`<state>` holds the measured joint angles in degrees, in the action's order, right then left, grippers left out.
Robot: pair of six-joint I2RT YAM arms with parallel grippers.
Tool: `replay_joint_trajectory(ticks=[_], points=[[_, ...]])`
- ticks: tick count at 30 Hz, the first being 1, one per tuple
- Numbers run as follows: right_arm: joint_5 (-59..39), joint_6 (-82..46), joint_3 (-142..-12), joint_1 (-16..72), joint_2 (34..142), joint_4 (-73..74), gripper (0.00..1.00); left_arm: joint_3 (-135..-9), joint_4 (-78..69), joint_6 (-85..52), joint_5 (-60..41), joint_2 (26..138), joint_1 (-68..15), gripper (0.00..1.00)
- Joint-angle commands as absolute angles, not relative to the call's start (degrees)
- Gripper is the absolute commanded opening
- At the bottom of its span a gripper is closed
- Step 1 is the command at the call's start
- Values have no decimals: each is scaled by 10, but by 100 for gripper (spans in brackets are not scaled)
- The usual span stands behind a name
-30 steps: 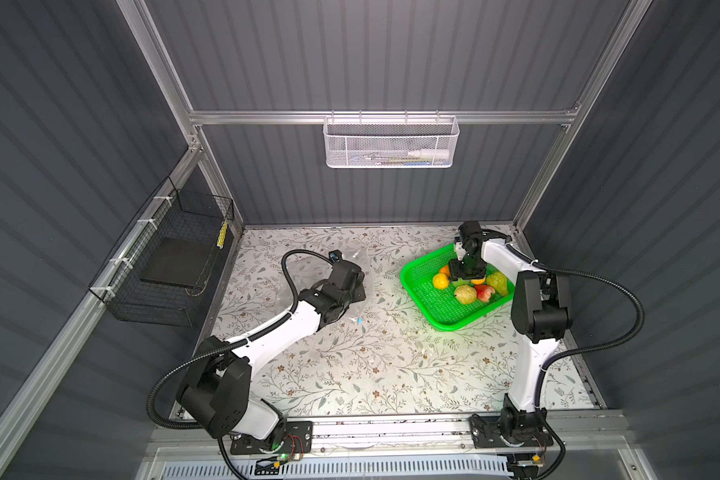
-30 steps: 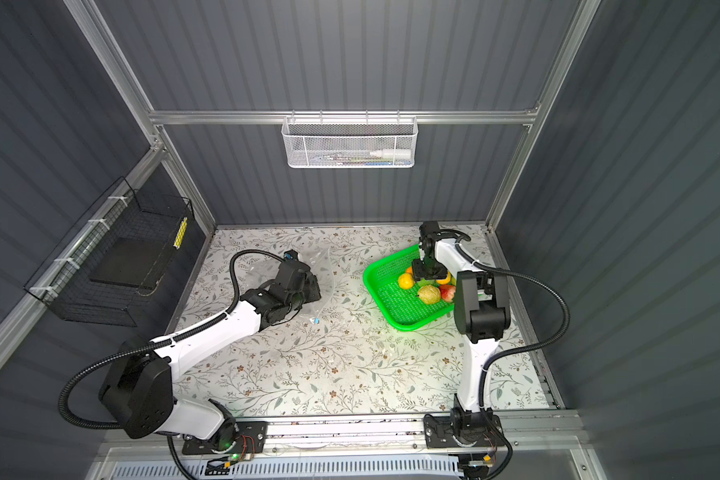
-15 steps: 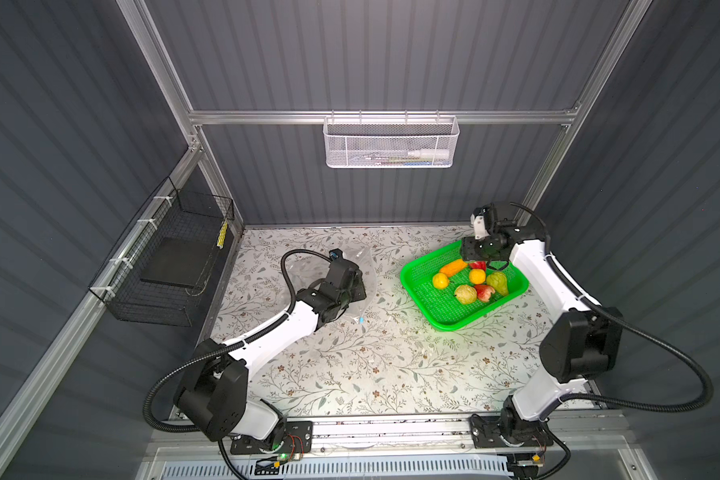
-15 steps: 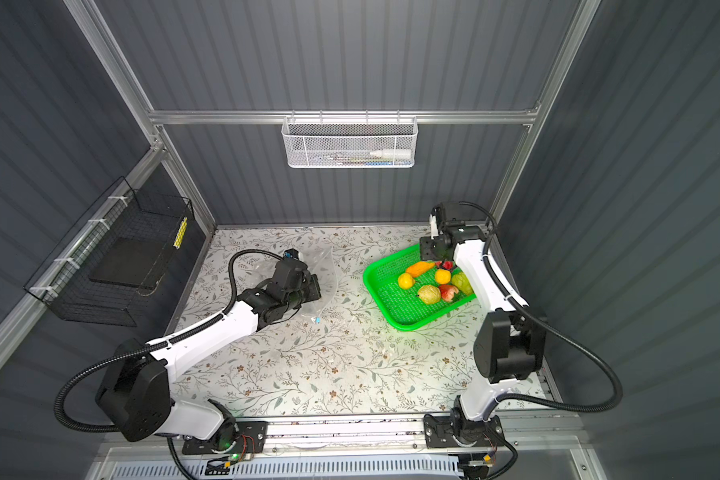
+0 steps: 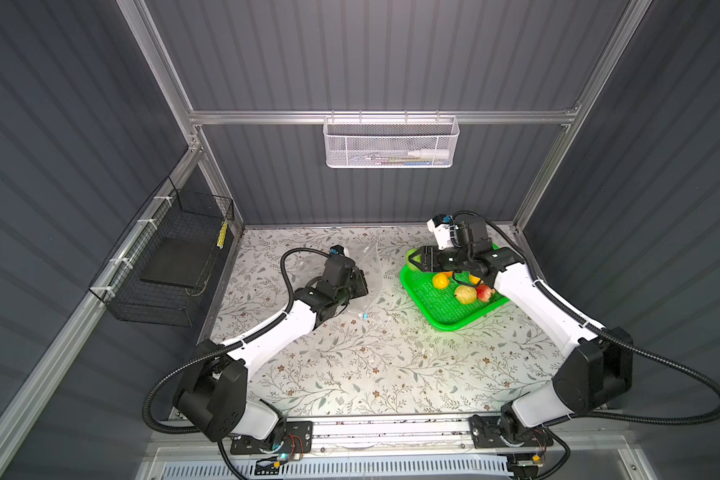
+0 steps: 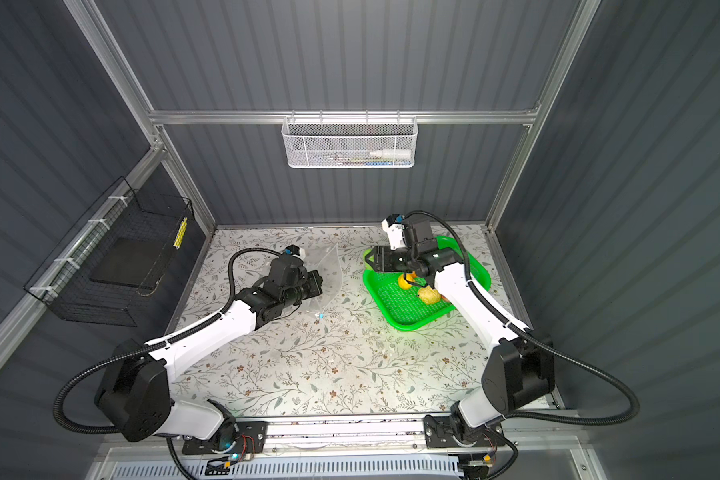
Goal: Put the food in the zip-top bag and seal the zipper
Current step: 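Lift the green fruit and carry it toward the open bag with the right gripper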
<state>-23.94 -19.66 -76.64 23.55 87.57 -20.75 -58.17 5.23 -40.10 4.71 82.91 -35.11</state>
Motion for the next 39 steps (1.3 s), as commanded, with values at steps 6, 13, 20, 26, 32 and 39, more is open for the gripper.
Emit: replay_joint_trajectory(ticks=[6,13,20,26,32,39], points=[[-312,-316,-713,301,881,12,54,-576,28,-423,-4,809,-335,0],[-304,-341,-705,323,932,74,55,-595,45,-412,-17,808,-334,0],[-282,-333,-716,326,973,50,55,-591,47,-417,-12,799,-334,0],[-241,-320,-706,328,988,18,54,-594,50,-416,-4,794,-333,0],[-161,-285,-735,350,1017,-52,55,-605,54,-408,-4,804,-333,0],[-106,-252,-784,376,1065,-118,57,-601,54,-410,-4,810,-333,0]])
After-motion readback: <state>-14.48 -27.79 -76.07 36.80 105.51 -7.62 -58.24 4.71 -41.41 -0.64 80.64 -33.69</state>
